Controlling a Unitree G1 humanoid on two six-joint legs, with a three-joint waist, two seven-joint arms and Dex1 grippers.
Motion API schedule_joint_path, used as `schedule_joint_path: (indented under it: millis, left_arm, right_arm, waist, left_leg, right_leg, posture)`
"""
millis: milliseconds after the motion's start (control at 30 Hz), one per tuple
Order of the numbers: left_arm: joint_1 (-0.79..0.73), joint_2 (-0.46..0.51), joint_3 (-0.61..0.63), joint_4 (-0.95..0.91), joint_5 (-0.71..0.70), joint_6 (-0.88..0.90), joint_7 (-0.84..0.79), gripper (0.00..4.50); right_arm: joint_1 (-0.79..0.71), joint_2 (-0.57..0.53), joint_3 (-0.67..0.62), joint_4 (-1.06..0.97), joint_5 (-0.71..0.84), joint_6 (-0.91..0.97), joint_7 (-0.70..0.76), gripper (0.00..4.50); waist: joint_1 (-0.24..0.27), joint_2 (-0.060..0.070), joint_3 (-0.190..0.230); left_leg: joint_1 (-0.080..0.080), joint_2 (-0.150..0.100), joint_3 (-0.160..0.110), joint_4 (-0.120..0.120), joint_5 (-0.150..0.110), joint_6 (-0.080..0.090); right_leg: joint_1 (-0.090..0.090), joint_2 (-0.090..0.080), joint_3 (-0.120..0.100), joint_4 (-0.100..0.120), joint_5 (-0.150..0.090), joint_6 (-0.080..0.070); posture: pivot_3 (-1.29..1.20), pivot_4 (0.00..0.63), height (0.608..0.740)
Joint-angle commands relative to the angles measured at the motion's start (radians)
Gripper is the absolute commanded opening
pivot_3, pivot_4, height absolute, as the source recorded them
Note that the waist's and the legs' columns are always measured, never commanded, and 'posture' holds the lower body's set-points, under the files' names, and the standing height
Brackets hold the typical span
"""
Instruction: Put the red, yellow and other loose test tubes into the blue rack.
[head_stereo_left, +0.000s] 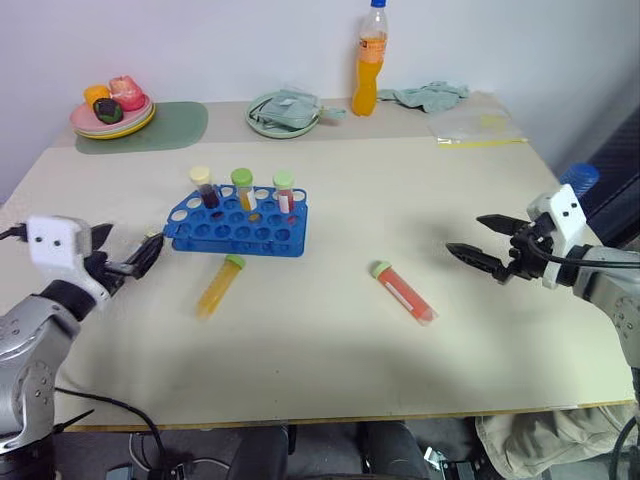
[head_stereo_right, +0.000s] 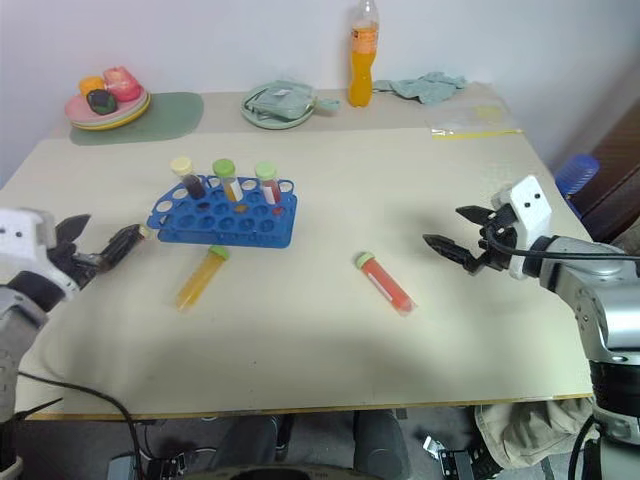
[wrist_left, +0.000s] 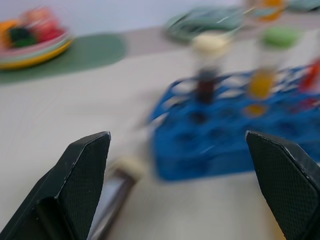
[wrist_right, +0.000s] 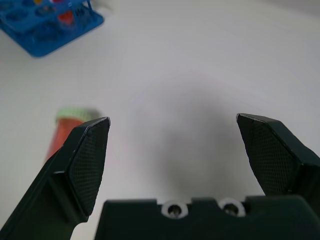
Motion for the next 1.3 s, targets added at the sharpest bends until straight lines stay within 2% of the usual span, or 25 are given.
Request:
schedule_joint_path:
  millis: [33,133,200,333,400,533,700,867,1033,1133,1300]
  left_arm:
    - [-0.027,-0.013,-0.095,-0.005,0.015,-0.044,-0.04,4.44]
    - [-0.052,-0.014,-0.181,0.008,0.012,-0.064,-0.108,4.44]
    - [-0.046,-0.001,-0.238,0.016,0.042,-0.095,-0.154,4.44]
    - [-0.053,-0.002,-0.323,0.008,0.044,-0.119,-0.224,4.44]
    - [-0.059,-0.007,-0.376,0.002,0.054,-0.127,-0.253,4.44]
    - [-0.059,-0.001,-0.482,0.002,0.102,-0.173,-0.315,4.44]
    - [-0.058,-0.04,-0.584,-0.023,0.11,-0.198,-0.356,4.44]
    - [-0.021,-0.055,-0.645,-0.025,0.152,-0.246,-0.37,4.44]
    - [0.016,-0.067,-0.656,-0.018,0.171,-0.284,-0.361,4.44]
    - [0.025,-0.069,-0.651,-0.008,0.176,-0.298,-0.357,4.5]
    - [0.028,-0.066,-0.635,0.001,0.178,-0.312,-0.353,4.5]
  right_arm:
    - [-0.026,0.013,-0.02,-0.112,0.044,0.086,-0.055,4.5]
    - [-0.063,-0.025,0.011,-0.209,0.07,0.21,-0.08,4.5]
    - [-0.116,-0.04,0.042,-0.246,0.105,0.364,-0.119,4.5]
    - [-0.315,0.022,0.124,-0.252,0.158,0.778,-0.218,4.5]
    - [-0.392,0.037,0.187,-0.262,0.184,0.879,-0.239,4.5]
    - [-0.476,0.044,0.293,-0.167,0.285,0.897,-0.328,4.5]
    - [-0.552,0.039,0.446,-0.016,0.431,0.897,-0.456,4.5]
    - [-0.615,0.064,0.522,0.117,0.597,0.897,-0.597,4.5]
    - [-0.645,0.081,0.562,0.236,0.737,0.897,-0.723,4.5]
    - [-0.655,0.089,0.591,0.268,0.8,0.897,-0.778,3.63]
    - [-0.669,0.101,0.602,0.296,0.86,0.897,-0.858,1.11]
  waist:
    - [0.0,0.0,0.0]
    - [0.0,0.0,0.0]
    - [-0.003,0.001,0.0]
    - [-0.007,0.001,0.0]
    - [-0.003,0.001,0.0]
    - [0.001,0.001,0.0]
    - [-0.002,0.001,0.001]
    - [-0.008,0.002,0.001]
    - [-0.004,0.002,0.001]
    - [-0.004,0.002,0.001]
    - [-0.006,0.002,0.001]
  left_leg:
    - [0.0,0.0,0.0,0.0,0.0,0.0]
    - [-0.001,0.0,0.0,0.0,0.0,0.0]
    - [-0.001,0.0,0.0,0.0,0.0,0.0]
    - [-0.001,0.001,0.0,0.0,0.0,0.0]
    - [-0.001,0.001,0.0,0.0,0.0,0.0]
    - [-0.003,0.0,0.0,0.0,0.0,0.001]
    - [-0.003,0.0,0.0,0.0,0.0,0.001]
    - [-0.003,0.0,0.0,0.0,0.0,0.001]
    - [-0.003,0.0,0.0,0.0,0.0,0.001]
    - [-0.003,0.0,0.0,0.0,0.0,0.001]
    - [-0.003,0.0,0.0,0.0,0.0,0.001]
  right_leg:
    - [0.0,0.0,0.0,0.0,0.0,0.0]
    - [-0.001,0.0,0.0,0.0,0.0,0.0]
    - [-0.001,0.0,0.0,0.0,0.0,0.0]
    - [-0.002,0.001,0.0,0.0,0.0,-0.001]
    - [-0.002,0.001,0.0,0.0,0.0,-0.001]
    - [-0.002,0.0,0.0,-0.001,0.0,-0.001]
    - [-0.003,0.0,0.0,-0.001,0.0,-0.001]
    - [-0.004,0.0,0.0,-0.001,0.0,-0.001]
    - [-0.003,0.0,0.0,-0.001,0.0,-0.001]
    - [-0.003,0.0,0.0,-0.001,0.0,-0.001]
    - [-0.003,0.001,0.0,-0.001,0.0,-0.001]
  posture:
    - [0.0,0.15,0.74]
    - [0.0,0.15,0.74]
    - [0.0,0.15,0.74]
    - [0.0,0.15,0.74]
    - [0.0,0.15,0.74]
    - [0.0,0.15,0.74]
    - [0.0,0.15,0.74]
    - [0.0,0.15,0.74]
    - [0.0,0.15,0.74]
    - [0.0,0.15,0.74]
    - [0.0,0.15,0.74]
